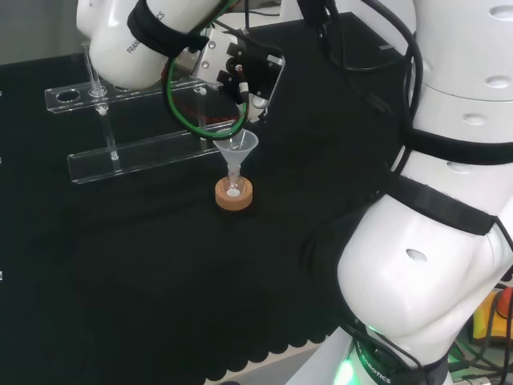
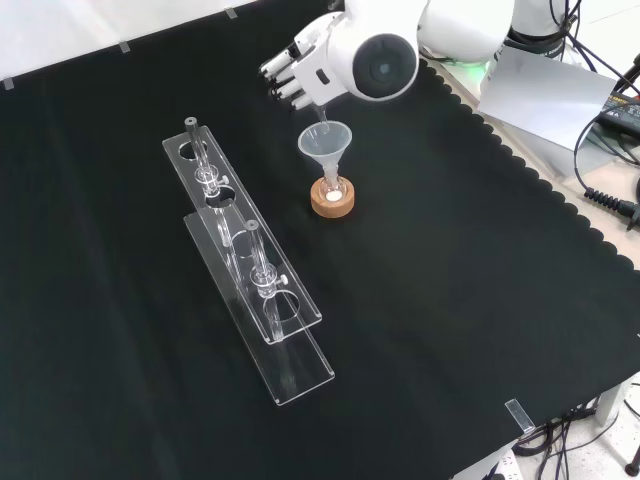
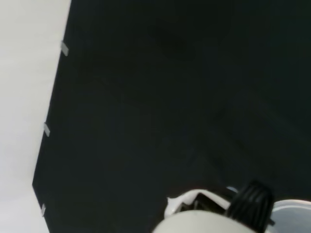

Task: Pour all the NaCl from the weighing funnel into the round-bottom flask.

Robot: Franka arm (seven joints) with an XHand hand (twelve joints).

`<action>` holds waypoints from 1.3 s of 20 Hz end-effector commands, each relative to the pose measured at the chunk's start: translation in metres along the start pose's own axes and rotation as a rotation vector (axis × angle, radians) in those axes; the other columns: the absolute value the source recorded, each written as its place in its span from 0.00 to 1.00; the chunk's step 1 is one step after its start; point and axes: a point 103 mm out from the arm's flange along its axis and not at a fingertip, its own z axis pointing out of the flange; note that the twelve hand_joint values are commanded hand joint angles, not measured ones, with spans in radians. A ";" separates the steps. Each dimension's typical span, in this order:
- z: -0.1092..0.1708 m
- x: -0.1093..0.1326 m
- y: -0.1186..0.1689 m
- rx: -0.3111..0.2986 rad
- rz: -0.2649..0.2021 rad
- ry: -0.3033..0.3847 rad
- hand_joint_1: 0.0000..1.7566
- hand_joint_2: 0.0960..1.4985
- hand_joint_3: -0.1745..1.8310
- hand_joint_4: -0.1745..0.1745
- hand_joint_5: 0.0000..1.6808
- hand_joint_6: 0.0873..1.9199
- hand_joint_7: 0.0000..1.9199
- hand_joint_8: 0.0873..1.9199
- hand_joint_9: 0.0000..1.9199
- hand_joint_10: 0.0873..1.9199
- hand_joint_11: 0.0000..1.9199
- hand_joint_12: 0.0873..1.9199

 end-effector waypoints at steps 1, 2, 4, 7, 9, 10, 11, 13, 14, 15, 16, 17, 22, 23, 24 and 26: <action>0.008 -0.004 -0.001 0.004 -0.003 0.055 0.62 0.40 0.50 1.00 0.66 0.51 0.28 0.31 0.37 0.24 0.17 0.68; 0.009 -0.004 -0.001 0.004 -0.002 0.054 0.62 0.40 0.50 1.00 0.66 0.51 0.28 0.31 0.37 0.24 0.17 0.68; 0.010 -0.005 0.000 0.004 -0.004 0.068 0.62 0.40 0.50 1.00 0.66 0.51 0.28 0.31 0.37 0.24 0.17 0.68; 0.012 -0.007 -0.001 -0.003 -0.003 0.091 0.62 0.40 0.49 1.00 0.66 0.52 0.28 0.31 0.37 0.24 0.17 0.68; 0.014 -0.008 -0.001 -0.007 0.000 0.103 0.62 0.40 0.49 1.00 0.66 0.52 0.28 0.31 0.38 0.24 0.17 0.68; 0.015 -0.009 -0.001 -0.009 0.000 0.117 0.62 0.40 0.49 1.00 0.66 0.52 0.28 0.31 0.38 0.24 0.17 0.68; 0.016 -0.011 -0.002 -0.011 -0.001 0.137 0.62 0.40 0.49 1.00 0.66 0.52 0.28 0.31 0.38 0.24 0.17 0.68; 0.017 -0.012 -0.002 -0.014 -0.005 0.168 0.62 0.40 0.49 1.00 0.66 0.52 0.28 0.31 0.38 0.24 0.17 0.68; 0.018 -0.013 -0.001 -0.016 -0.005 0.184 0.62 0.40 0.49 1.00 0.66 0.52 0.28 0.31 0.38 0.24 0.17 0.68; 0.020 -0.015 -0.001 -0.019 -0.007 0.216 0.62 0.40 0.49 1.00 0.66 0.52 0.28 0.31 0.38 0.24 0.18 0.68; 0.021 -0.016 -0.001 -0.018 -0.010 0.237 0.62 0.40 0.49 1.00 0.66 0.52 0.28 0.31 0.38 0.24 0.18 0.68; 0.023 -0.017 0.000 -0.018 -0.012 0.255 0.62 0.40 0.49 1.00 0.66 0.52 0.28 0.31 0.38 0.24 0.18 0.68; 0.029 -0.021 0.002 -0.017 -0.019 0.327 0.62 0.40 0.49 1.00 0.66 0.52 0.28 0.31 0.38 0.24 0.18 0.68; 0.030 -0.022 0.003 -0.018 -0.020 0.340 0.62 0.40 0.49 1.00 0.66 0.52 0.28 0.31 0.38 0.24 0.18 0.68; 0.031 -0.022 0.004 -0.019 -0.022 0.351 0.62 0.40 0.49 1.00 0.66 0.52 0.28 0.31 0.38 0.24 0.18 0.68; 0.033 -0.022 0.005 -0.024 -0.024 0.356 0.62 0.40 0.49 1.00 0.65 0.52 0.28 0.31 0.38 0.24 0.18 0.68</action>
